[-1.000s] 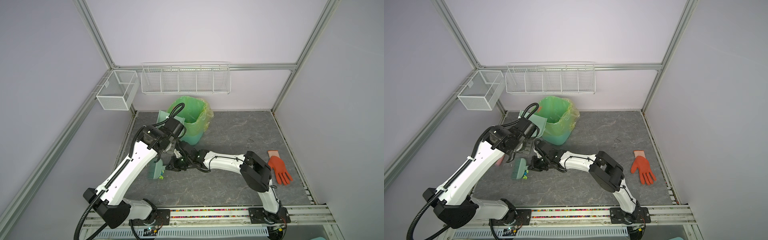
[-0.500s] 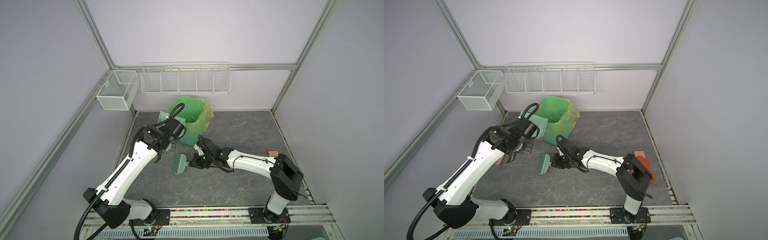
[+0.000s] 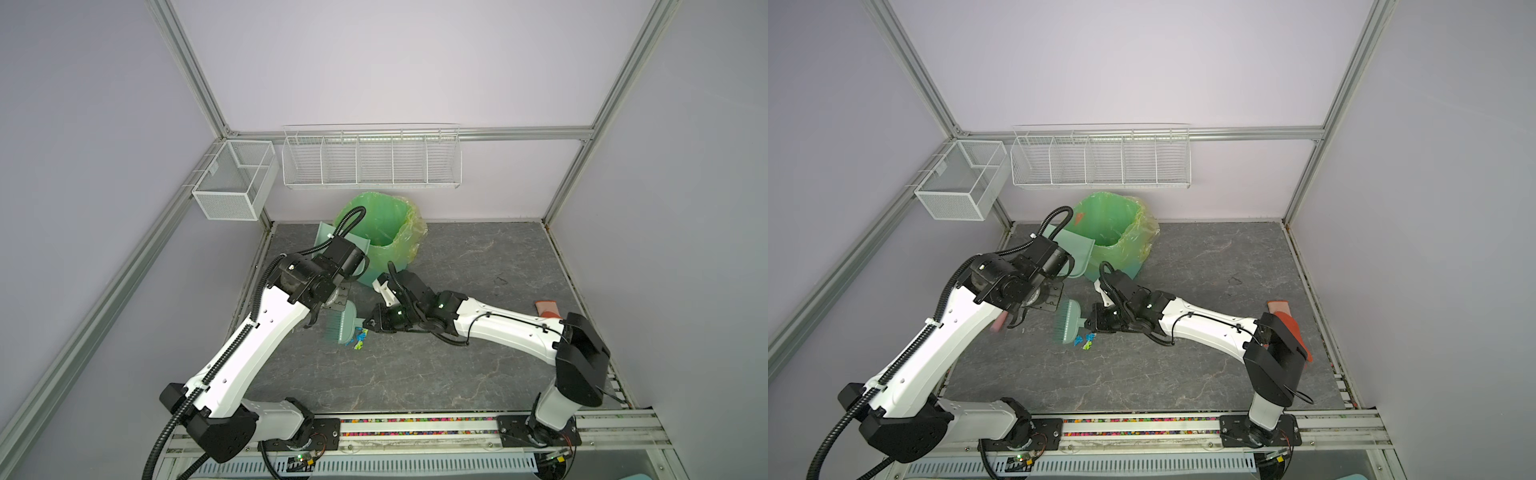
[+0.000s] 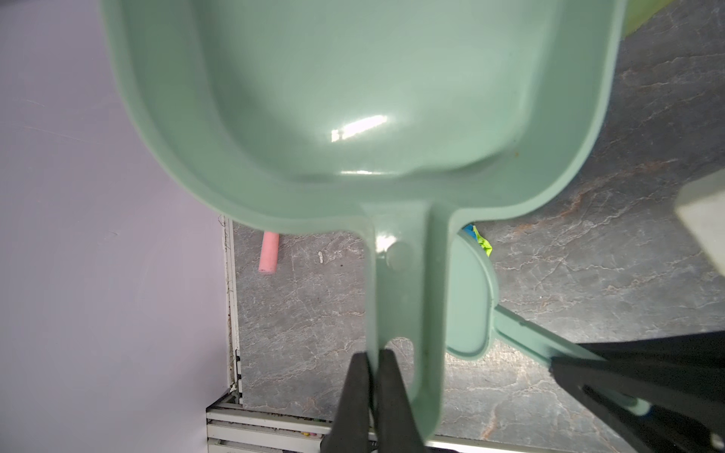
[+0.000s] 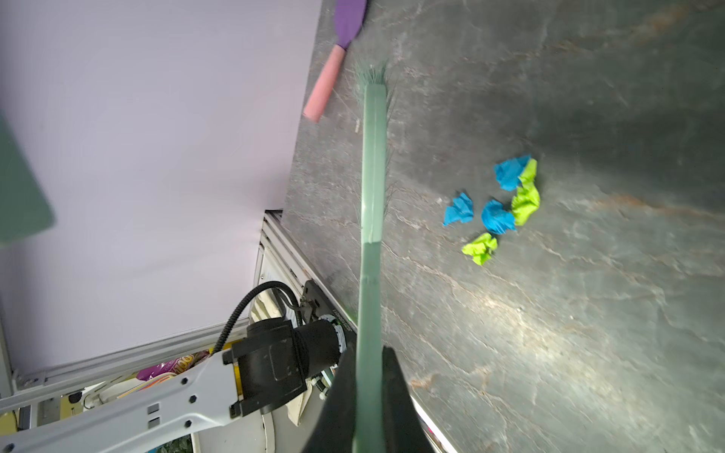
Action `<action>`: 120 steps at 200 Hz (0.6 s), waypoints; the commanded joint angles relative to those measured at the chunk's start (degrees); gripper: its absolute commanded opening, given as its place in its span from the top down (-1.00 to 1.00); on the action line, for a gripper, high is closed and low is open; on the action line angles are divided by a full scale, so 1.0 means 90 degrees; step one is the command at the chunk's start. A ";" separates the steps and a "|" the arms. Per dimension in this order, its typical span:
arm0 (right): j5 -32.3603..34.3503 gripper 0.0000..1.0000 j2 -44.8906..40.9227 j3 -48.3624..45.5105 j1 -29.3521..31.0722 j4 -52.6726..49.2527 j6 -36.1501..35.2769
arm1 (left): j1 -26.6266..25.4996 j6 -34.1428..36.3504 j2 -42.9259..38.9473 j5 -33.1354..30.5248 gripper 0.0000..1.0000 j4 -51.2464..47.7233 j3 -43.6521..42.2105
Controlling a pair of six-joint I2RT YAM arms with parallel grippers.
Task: Sweep away the paper scraps from the table
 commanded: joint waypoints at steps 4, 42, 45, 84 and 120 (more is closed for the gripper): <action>-0.0506 0.86 0.0416 0.0302 -0.0006 0.0577 -0.0273 | 0.0050 -0.0350 -0.0033 -0.0216 1.00 -0.0181 -0.0177; -0.1019 0.86 0.0980 0.0522 0.0032 0.1083 -0.0292 | 0.0053 -0.0499 -0.0157 -0.0169 1.00 -0.0007 -0.0514; -0.1030 0.86 0.1002 0.0520 0.0037 0.1097 -0.0293 | 0.0054 -0.0523 -0.0190 -0.0151 1.00 0.0038 -0.0549; -0.1095 0.86 0.1181 0.0587 0.0038 0.0973 -0.0505 | 0.0054 -0.0986 -0.0166 -0.0179 1.00 -0.0163 -0.0497; -0.1263 0.86 0.1357 0.0484 -0.0006 0.0748 -0.0447 | 0.0054 -0.1260 -0.0134 0.0332 1.00 -0.0269 -0.0491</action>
